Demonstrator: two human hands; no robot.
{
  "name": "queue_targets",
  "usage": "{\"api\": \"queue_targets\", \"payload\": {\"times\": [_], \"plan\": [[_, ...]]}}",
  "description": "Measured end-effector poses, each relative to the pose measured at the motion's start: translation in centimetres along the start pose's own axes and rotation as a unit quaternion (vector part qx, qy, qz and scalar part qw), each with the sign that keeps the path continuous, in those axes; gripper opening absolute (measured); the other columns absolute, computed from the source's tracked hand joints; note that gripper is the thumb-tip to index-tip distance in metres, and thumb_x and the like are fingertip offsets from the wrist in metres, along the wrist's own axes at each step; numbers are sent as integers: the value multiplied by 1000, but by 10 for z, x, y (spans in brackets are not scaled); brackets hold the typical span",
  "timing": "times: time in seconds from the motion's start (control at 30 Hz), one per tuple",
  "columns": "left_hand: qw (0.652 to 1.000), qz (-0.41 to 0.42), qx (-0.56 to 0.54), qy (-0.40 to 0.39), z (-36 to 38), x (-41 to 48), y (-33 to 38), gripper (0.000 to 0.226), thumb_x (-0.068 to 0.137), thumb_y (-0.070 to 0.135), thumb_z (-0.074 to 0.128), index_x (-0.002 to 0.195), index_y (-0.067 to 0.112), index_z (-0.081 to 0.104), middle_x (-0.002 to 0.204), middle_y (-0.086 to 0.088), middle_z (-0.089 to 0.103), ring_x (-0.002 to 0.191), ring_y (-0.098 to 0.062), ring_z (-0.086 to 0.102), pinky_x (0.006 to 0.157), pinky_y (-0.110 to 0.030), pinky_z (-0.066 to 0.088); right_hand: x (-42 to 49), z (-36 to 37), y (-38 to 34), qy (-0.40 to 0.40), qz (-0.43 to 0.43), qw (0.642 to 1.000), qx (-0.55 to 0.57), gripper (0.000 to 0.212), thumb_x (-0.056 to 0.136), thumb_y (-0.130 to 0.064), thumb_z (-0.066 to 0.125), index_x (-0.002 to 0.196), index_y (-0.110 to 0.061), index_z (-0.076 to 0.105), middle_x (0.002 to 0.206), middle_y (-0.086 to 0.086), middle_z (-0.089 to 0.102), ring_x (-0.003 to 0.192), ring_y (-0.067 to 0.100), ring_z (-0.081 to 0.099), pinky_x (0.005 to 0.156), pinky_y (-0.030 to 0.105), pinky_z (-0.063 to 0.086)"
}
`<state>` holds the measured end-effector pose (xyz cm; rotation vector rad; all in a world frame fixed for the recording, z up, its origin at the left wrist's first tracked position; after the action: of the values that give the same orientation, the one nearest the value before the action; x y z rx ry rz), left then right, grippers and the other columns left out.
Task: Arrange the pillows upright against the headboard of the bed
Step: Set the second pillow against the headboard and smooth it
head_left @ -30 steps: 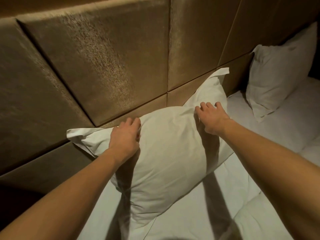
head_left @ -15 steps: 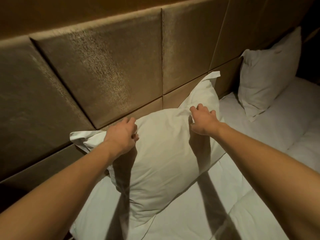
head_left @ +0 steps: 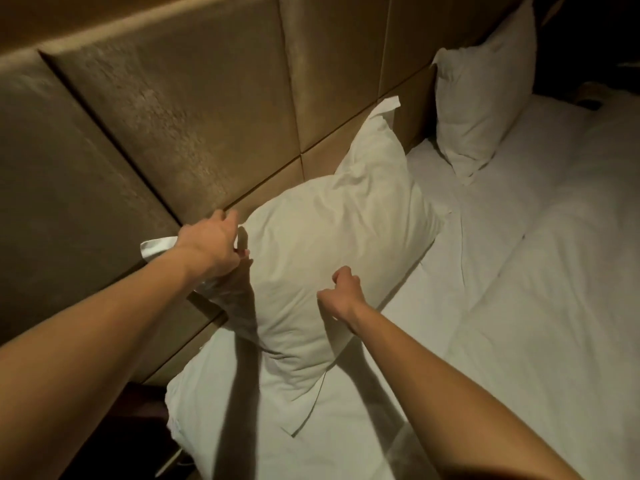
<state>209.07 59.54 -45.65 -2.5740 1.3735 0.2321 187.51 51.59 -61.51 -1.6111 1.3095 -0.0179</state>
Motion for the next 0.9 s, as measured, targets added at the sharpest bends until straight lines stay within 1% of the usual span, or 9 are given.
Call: {"api": "queue_targets", "payload": {"times": [0.17,0.3,0.4,0.53,0.6,0.63,0.7,0.83,0.9], "plan": [[997,34,62,-28,26,-8,-15,71,82,50,71,134,17,37,134,-13,49,120,-37,55,93,-49,48,-21,56,48,21,89,990,103,68,73,-30,63,132,-14,32,135,8,38,119,32,48,103,45,46],[986,76,147,1,37,-12,-22,73,80,38,73,135,10,35,129,-19,49,116,-39,53,89,-48,49,-36,106,95,6,160,981,111,97,66,-36,66,148,-17,16,148,12,30,132,33,41,112,45,36],[981,80,174,28,40,-9,-27,70,78,26,70,134,5,34,123,-23,48,110,-41,53,85,-48,48,-40,131,124,26,210,973,97,105,66,-37,71,150,-16,11,147,12,30,131,36,39,110,44,37],[970,94,218,44,48,-6,-25,66,78,31,71,130,6,37,117,-24,52,102,-38,55,84,-47,48,-38,163,142,34,252,959,124,119,63,-33,82,152,-11,5,143,13,37,131,35,41,105,41,42],[969,94,222,51,51,-4,-25,60,78,31,72,124,5,42,116,-23,55,102,-37,56,85,-47,49,-25,187,154,20,264,951,160,141,41,-38,90,148,-12,1,134,12,49,120,31,55,96,40,52],[970,90,221,53,50,-2,-26,60,77,32,73,122,5,44,116,-22,56,103,-37,57,86,-46,49,-8,204,170,27,266,948,175,147,26,-41,88,144,-15,5,129,11,55,112,30,61,91,42,56],[969,81,225,55,52,0,-29,64,74,35,77,123,5,47,117,-20,57,105,-35,57,87,-44,48,28,236,203,44,254,945,202,139,13,-48,82,134,-16,24,122,9,59,105,29,66,85,46,59],[968,95,221,67,53,1,-25,57,75,31,77,117,7,48,113,-16,59,102,-33,61,81,-41,49,25,237,204,72,257,940,212,137,16,-60,79,136,-13,34,123,6,62,105,28,67,88,45,57],[974,105,190,58,57,2,-27,51,77,29,76,113,8,46,107,-15,61,97,-34,64,73,-40,49,4,218,184,90,259,938,213,122,24,-60,82,131,-14,46,117,5,65,102,31,68,88,44,57]]}}
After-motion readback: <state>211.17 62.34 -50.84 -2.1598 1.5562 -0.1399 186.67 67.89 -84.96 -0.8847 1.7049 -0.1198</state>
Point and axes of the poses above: each hand's wrist, its own x-axis towards the middle knuckle, its own z-axis out of the palm, y = z × x, the point moved 9 cm from there along x, towards the middle knuckle
